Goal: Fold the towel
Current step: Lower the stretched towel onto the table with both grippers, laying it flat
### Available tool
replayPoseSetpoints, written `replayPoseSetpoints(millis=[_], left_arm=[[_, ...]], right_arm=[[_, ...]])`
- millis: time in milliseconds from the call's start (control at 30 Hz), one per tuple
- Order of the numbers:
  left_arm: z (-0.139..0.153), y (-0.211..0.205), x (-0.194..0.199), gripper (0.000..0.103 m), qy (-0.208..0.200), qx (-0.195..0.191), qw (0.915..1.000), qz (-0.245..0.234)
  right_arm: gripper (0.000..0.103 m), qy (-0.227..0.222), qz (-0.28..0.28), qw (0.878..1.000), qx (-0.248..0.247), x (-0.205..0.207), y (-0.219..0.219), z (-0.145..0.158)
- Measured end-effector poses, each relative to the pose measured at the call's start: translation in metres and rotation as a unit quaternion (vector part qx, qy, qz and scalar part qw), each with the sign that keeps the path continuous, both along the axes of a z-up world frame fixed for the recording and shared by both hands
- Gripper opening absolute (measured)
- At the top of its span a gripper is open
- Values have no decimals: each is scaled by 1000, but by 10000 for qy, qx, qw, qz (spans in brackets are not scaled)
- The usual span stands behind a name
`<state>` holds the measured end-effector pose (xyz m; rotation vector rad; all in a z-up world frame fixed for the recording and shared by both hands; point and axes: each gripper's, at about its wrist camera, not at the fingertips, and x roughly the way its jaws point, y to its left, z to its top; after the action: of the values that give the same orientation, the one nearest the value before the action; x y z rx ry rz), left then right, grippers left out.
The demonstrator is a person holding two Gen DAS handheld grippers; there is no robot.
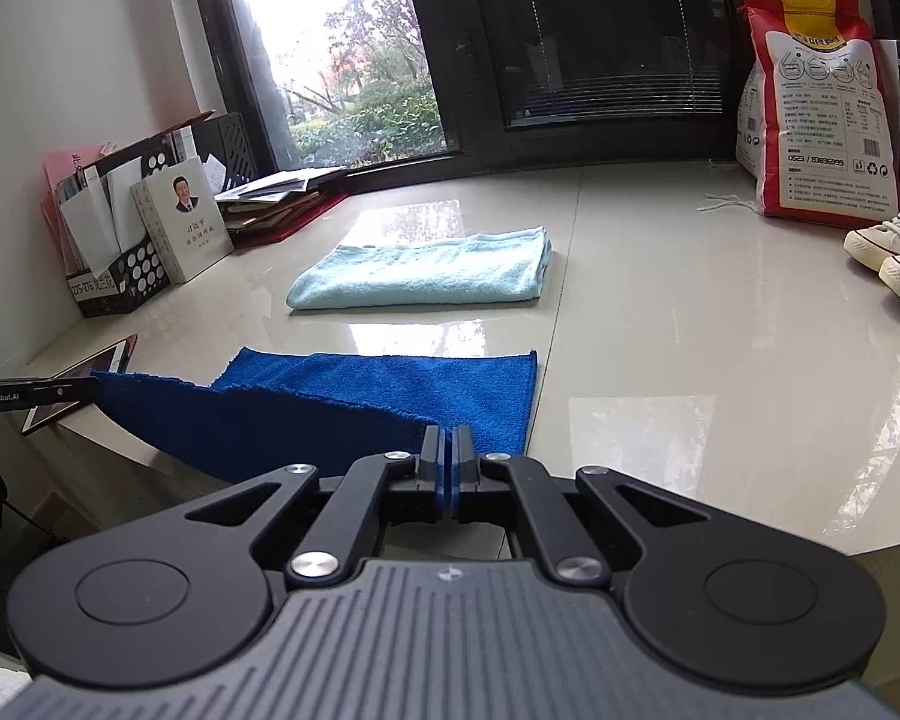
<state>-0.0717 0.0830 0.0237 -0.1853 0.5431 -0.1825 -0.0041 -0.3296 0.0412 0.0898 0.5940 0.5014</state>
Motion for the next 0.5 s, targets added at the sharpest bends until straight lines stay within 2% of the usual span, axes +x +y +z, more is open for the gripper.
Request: replayPoseSetpoints(millis=[500], left_arm=[[-12, 5, 49, 3, 164, 113, 9995, 244]], right_arm=[[2, 48, -238, 9996, -122, 51, 9, -20]])
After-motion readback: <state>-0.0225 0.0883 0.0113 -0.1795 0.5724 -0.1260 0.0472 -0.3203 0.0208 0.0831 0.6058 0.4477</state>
